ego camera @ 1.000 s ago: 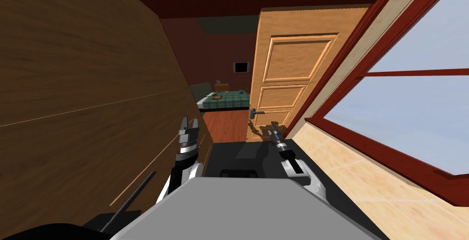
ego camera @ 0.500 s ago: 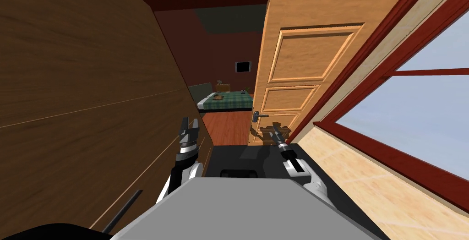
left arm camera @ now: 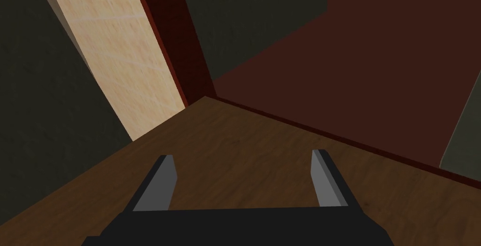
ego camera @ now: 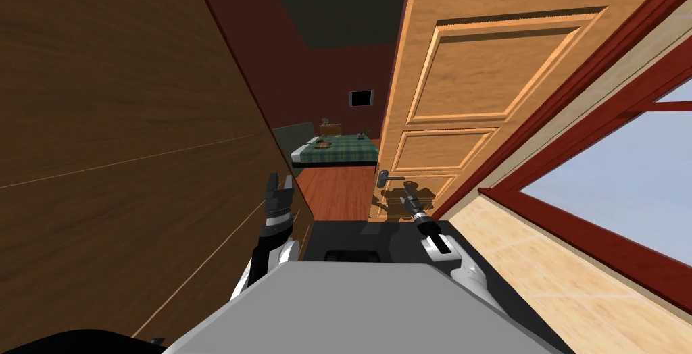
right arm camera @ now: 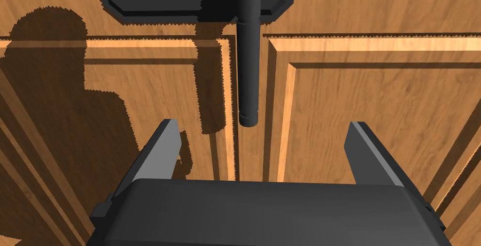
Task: Pull the door open
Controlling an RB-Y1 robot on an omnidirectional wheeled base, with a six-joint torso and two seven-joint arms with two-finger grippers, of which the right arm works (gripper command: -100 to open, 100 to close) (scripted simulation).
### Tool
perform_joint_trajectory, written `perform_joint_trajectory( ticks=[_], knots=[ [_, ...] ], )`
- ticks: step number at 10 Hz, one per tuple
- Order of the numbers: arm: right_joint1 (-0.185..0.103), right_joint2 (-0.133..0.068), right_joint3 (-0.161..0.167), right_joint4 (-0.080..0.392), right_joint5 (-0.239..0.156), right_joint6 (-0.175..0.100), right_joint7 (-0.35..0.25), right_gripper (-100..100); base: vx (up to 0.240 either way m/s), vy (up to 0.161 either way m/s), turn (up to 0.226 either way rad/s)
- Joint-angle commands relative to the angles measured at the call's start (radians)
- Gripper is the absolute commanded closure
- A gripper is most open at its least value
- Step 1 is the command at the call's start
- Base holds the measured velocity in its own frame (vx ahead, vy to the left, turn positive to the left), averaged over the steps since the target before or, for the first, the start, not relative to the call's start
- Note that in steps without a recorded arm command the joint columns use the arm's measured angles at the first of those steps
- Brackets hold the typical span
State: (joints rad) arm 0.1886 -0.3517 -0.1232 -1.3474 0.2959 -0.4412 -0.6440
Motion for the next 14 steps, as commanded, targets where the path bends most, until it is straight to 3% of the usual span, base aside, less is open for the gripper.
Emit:
perform_joint_trajectory(
  ticks=[1,8,9,10,14],
  knots=[
    [0.0,0.0,0.0,0.0,0.0,0.0,0.0,-100,0.093,-0.01,0.013],
    [-0.063,-0.044,-0.069,0.134,-0.044,-0.022,0.004,-100,0.177,0.015,0.128],
    [-0.055,-0.038,-0.062,0.115,-0.039,-0.015,0.004,-100,0.09,0.01,0.025],
    [-0.055,-0.038,-0.062,0.115,-0.039,-0.015,0.004,100,-0.009,-0.003,-0.02],
    [-0.055,-0.038,-0.062,0.115,-0.039,-0.015,0.004,100,-0.022,-0.002,0.002]
  ],
)
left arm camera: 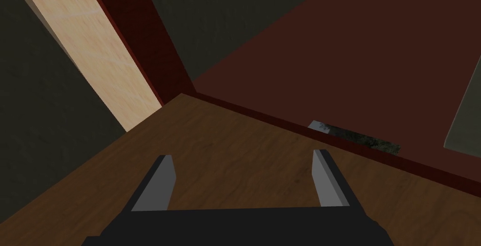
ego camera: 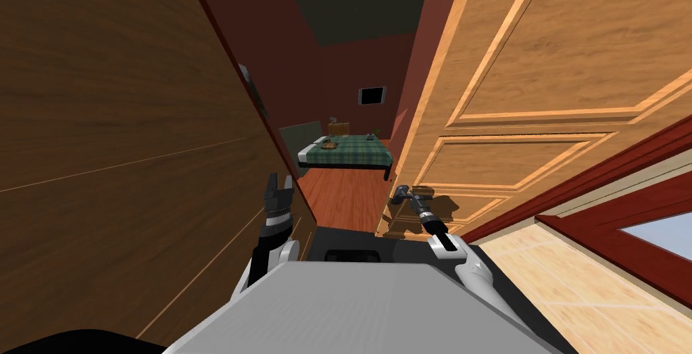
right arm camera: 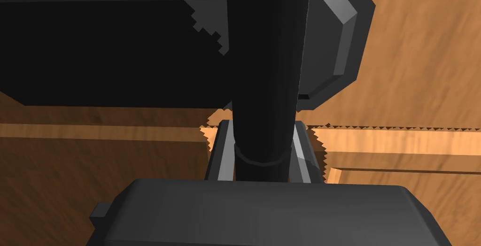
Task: Pull the door open
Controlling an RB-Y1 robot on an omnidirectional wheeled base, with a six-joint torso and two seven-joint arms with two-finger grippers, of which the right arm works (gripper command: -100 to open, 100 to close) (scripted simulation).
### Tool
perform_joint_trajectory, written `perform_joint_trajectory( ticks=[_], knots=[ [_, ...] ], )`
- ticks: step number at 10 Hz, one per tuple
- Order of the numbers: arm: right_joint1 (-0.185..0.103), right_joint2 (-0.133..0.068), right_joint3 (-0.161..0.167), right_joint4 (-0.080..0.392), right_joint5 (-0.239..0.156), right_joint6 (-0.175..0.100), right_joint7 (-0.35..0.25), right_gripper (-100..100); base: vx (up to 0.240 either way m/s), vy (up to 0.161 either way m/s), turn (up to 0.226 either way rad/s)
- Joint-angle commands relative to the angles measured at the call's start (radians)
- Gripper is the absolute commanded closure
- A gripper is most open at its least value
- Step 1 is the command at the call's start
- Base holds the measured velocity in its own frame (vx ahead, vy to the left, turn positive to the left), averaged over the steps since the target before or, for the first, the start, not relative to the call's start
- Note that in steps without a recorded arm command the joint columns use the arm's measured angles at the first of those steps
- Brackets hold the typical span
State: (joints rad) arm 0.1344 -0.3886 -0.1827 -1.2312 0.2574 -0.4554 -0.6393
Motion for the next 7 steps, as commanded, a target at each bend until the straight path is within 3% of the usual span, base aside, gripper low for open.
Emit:
perform_joint_trajectory(
  ticks=[1,7],
  knots=[
    [-0.001,-0.001,-0.002,-0.001,-0.001,-0.001,0.0,100,0.0,0.0,0.0],
    [0.067,-0.059,0.016,-0.006,0.016,-0.098,-0.071,100,-0.184,-0.062,0.131]
  ],
)
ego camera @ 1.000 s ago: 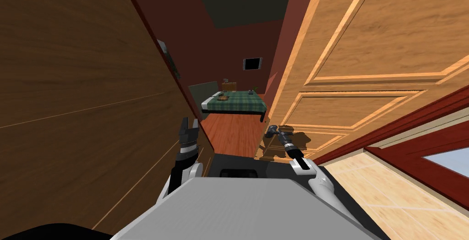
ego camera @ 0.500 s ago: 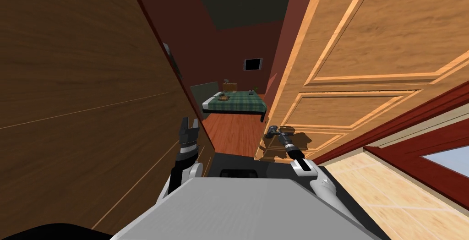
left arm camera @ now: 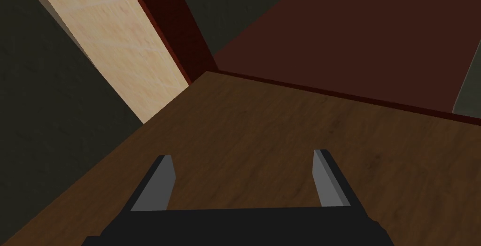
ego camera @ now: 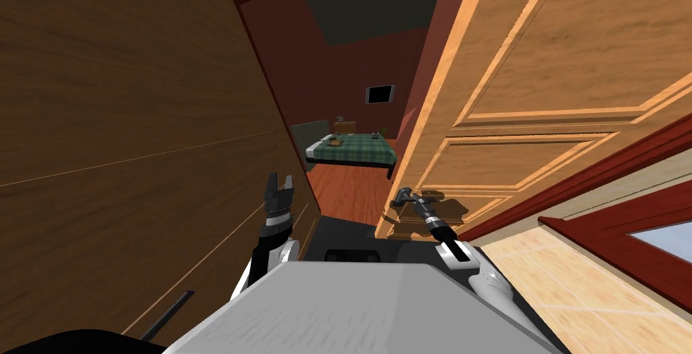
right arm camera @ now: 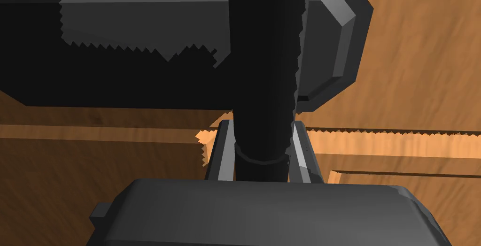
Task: Pull the door open
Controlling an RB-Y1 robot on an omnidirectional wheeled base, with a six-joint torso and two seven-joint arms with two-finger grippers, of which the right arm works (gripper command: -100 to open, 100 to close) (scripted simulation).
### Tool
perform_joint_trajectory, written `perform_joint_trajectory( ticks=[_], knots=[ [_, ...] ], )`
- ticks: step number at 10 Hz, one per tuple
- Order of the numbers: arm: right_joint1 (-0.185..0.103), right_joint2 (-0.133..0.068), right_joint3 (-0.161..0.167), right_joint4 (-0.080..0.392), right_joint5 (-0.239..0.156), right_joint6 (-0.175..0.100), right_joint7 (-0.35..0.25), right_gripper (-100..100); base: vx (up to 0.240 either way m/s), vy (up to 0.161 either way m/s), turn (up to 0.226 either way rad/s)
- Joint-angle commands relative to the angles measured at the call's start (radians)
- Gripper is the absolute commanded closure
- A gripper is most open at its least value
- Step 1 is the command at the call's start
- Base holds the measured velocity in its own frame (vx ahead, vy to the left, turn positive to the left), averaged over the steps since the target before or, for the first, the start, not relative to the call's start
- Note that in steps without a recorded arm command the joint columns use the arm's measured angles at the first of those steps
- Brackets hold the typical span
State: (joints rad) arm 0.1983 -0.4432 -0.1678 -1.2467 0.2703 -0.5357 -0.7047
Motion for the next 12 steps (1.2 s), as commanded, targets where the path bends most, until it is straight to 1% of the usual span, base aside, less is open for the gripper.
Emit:
perform_joint_trajectory(
  ticks=[1,3,4,5,7,9,12],
  knots=[
    [0.014,-0.015,0.004,0.009,0.005,-0.035,-0.018,100,-0.196,-0.08,0.124],
    [0.036,-0.035,0.009,0.007,0.01,-0.067,-0.042,100,-0.199,-0.068,0.114],
    [0.032,-0.029,0.011,0.004,0.009,-0.052,-0.035,100,-0.105,-0.038,0.039],
    [0.046,-0.039,0.013,0.01,0.016,-0.081,-0.05,100,-0.148,-0.028,0.125],
    [0.058,-0.052,0.011,0.016,0.022,-0.112,-0.065,100,-0.221,-0.076,0.154],
    [0.072,-0.066,0.008,0.023,0.029,-0.147,-0.082,100,-0.202,-0.123,0.151],
    [0.093,-0.088,0.005,0.033,0.04,-0.2,-0.108,100,-0.223,-0.081,0.131]
  ],
)
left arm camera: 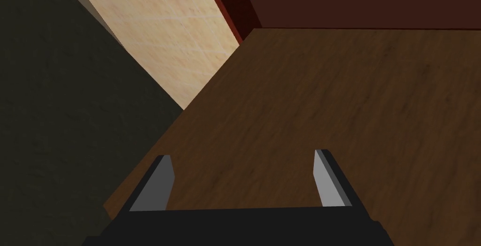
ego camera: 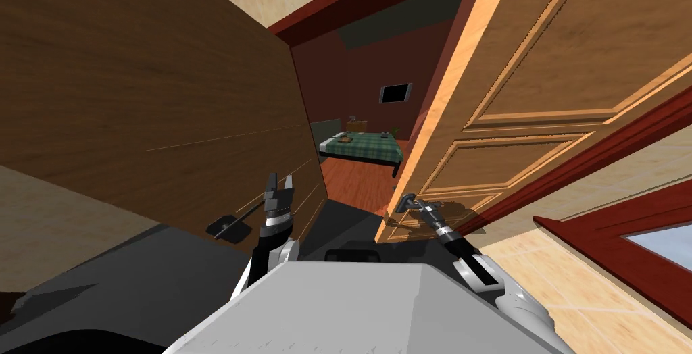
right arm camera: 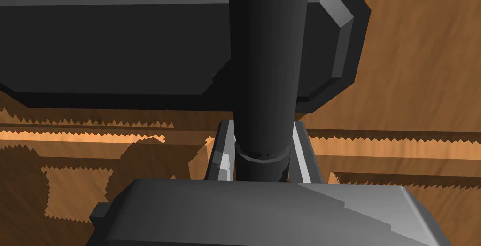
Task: Pull the door open
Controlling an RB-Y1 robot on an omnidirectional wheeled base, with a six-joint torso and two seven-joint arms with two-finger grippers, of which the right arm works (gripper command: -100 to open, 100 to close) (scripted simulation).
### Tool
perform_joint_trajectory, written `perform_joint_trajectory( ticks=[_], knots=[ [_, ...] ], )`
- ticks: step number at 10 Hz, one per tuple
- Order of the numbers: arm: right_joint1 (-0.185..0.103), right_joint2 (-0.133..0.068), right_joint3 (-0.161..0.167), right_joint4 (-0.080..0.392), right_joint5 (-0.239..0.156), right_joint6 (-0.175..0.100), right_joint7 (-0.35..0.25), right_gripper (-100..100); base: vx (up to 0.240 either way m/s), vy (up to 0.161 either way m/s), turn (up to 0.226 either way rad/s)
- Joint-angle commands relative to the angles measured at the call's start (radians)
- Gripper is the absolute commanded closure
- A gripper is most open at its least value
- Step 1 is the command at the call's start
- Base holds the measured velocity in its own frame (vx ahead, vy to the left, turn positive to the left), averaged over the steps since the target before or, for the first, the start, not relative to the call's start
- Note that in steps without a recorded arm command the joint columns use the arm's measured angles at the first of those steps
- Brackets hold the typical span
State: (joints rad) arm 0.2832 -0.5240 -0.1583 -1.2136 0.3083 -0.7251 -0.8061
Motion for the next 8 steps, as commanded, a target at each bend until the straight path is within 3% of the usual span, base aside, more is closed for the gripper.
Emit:
perform_joint_trajectory(
  ticks=[1,2,3,8],
  knots=[
    [0.014,-0.013,-0.006,0.003,0.004,-0.025,-0.014,100,-0.229,-0.099,0.122],
    [0.011,-0.005,-0.001,-0.002,0.004,-0.016,-0.007,100,-0.098,-0.037,0.028],
    [0.022,-0.011,-0.003,0.009,0.01,-0.045,-0.017,100,-0.179,-0.054,0.175],
    [0.045,-0.037,-0.024,0.041,0.026,-0.127,-0.045,100,-0.216,-0.103,0.169]
  ],
)
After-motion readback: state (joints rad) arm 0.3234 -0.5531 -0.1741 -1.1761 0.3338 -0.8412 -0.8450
